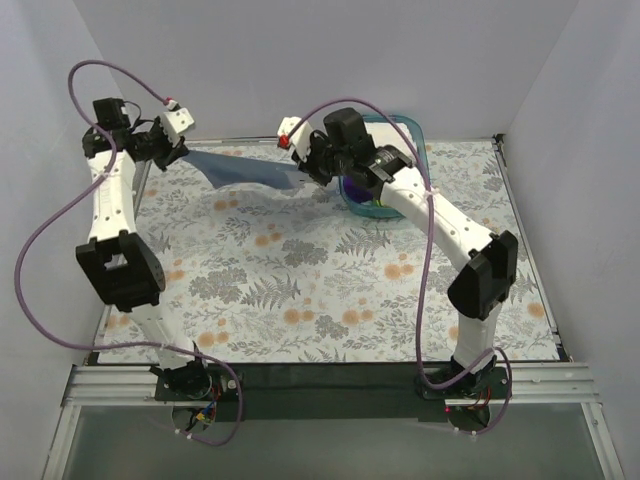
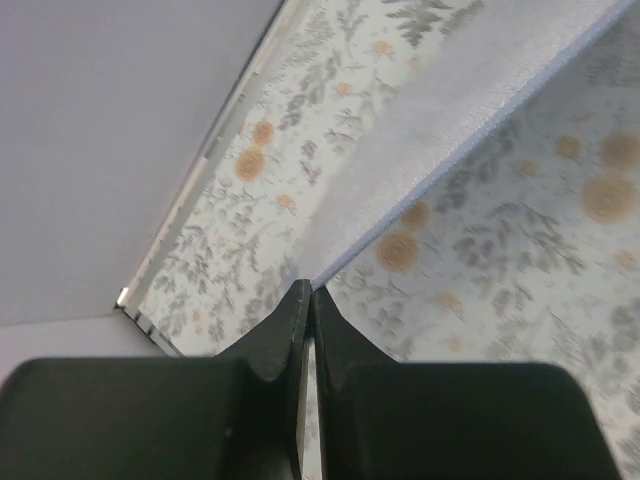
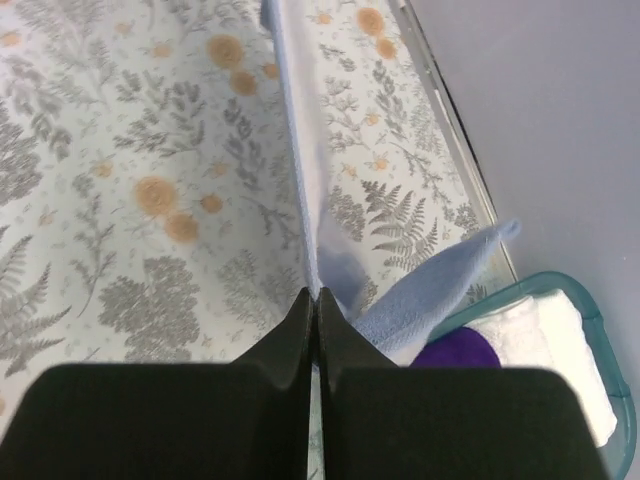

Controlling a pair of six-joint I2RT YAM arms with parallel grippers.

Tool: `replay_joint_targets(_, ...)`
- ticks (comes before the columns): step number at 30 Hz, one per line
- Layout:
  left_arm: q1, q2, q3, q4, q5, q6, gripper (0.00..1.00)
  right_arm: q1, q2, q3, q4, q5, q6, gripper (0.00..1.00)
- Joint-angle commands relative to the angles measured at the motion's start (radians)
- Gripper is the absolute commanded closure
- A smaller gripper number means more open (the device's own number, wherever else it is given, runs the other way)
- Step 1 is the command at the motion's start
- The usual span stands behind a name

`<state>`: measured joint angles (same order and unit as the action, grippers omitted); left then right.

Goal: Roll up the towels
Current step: Flatten the towel

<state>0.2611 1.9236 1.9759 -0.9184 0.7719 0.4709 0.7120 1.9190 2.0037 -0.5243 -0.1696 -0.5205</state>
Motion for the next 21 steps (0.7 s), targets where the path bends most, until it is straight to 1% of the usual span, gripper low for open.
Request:
replay_joint_targets(1,0.104,-0.204,-0.194,-0.033,-0.052,0.13,1.0,0.084,-0.179,-0.207,-0.071,0.036,-0.082,0.99)
replay_joint_targets(2,0.109,-0.25,-0.366,-0.028,-0.059,0.209,1.0,0.107,-0.198,-0.282,-0.065,0.039,-0.099,0.99)
replay_joint_targets(3,0.121,-0.34,-0.471,-0.022,-0.069,0.245,1.0,0.13,-0.216,-0.349,-0.053,0.044,-0.096,0.99)
replay_joint_targets(4,0.124,-0.383,-0.562,-0.013,-0.091,0.276,1.0,0.173,-0.238,-0.479,-0.033,0.039,-0.089,0.99)
replay_joint_targets(5,0.13,-0.426,-0.645,-0.025,-0.1,0.322,1.0,0.194,-0.247,-0.54,-0.022,0.03,-0.084,0.99)
replay_joint_targets(6,0.132,-0.502,-0.811,-0.042,-0.114,0.413,1.0,0.219,-0.255,-0.595,-0.007,0.028,-0.067,0.99)
replay_joint_targets(7,0.132,-0.538,-0.881,-0.057,-0.15,0.451,1.0,0.265,-0.255,-0.69,0.004,0.027,-0.055,0.99)
replay_joint_targets(8,0.135,-0.573,-0.96,-0.083,-0.17,0.475,1.0,0.286,-0.255,-0.719,0.001,0.016,-0.043,0.99)
replay_joint_targets(9,0.138,-0.625,-1.073,-0.109,-0.196,0.558,1.0,0.306,-0.258,-0.753,-0.003,-0.01,-0.024,0.87)
replay_joint_targets(10,0.138,-0.647,-1.132,-0.137,-0.229,0.589,1.0,0.331,-0.264,-0.776,-0.023,-0.03,-0.016,0.74)
replay_joint_targets(11,0.139,-0.663,-1.172,-0.179,-0.297,0.609,0.98,0.336,-0.271,-0.801,-0.038,-0.053,-0.009,0.62)
replay_joint_targets(12,0.141,-0.681,-1.199,-0.189,-0.324,0.614,0.89,0.334,-0.279,-0.807,-0.051,-0.094,0.003,0.45)
replay_joint_targets(13,0.145,-0.687,-1.221,-0.206,-0.339,0.624,0.78,0.333,-0.303,-0.813,-0.063,-0.1,0.017,0.43)
replay_joint_targets(14,0.153,-0.687,-1.209,-0.245,-0.323,0.623,0.64,0.327,-0.317,-0.824,-0.066,-0.097,0.02,0.43)
replay_joint_targets(15,0.165,-0.678,-1.18,-0.27,-0.3,0.617,0.58,0.317,-0.336,-0.826,-0.068,-0.103,0.027,0.43)
replay_joint_targets(16,0.165,-0.666,-1.114,-0.292,-0.271,0.588,0.57,0.284,-0.369,-0.824,-0.066,-0.117,0.045,0.43)
replay_joint_targets(17,0.165,-0.651,-1.065,-0.334,-0.213,0.569,0.55,0.259,-0.386,-0.821,-0.068,-0.14,0.057,0.43)
replay_joint_targets(18,0.165,-0.606,-1.024,-0.349,-0.177,0.551,0.55,0.235,-0.4,-0.818,-0.066,-0.178,0.066,0.44)
replay_joint_targets(19,0.165,-0.58,-0.985,-0.353,-0.152,0.485,0.55,0.187,-0.409,-0.813,-0.056,-0.182,0.077,0.45)
replay_joint_targets(20,0.167,-0.554,-0.917,-0.34,-0.132,0.453,0.55,0.166,-0.404,-0.809,-0.045,-0.176,0.1,0.46)
replay_joint_targets(21,0.164,-0.504,-0.892,-0.329,-0.097,0.416,0.55,0.147,-0.39,-0.784,-0.034,-0.15,0.108,0.5)
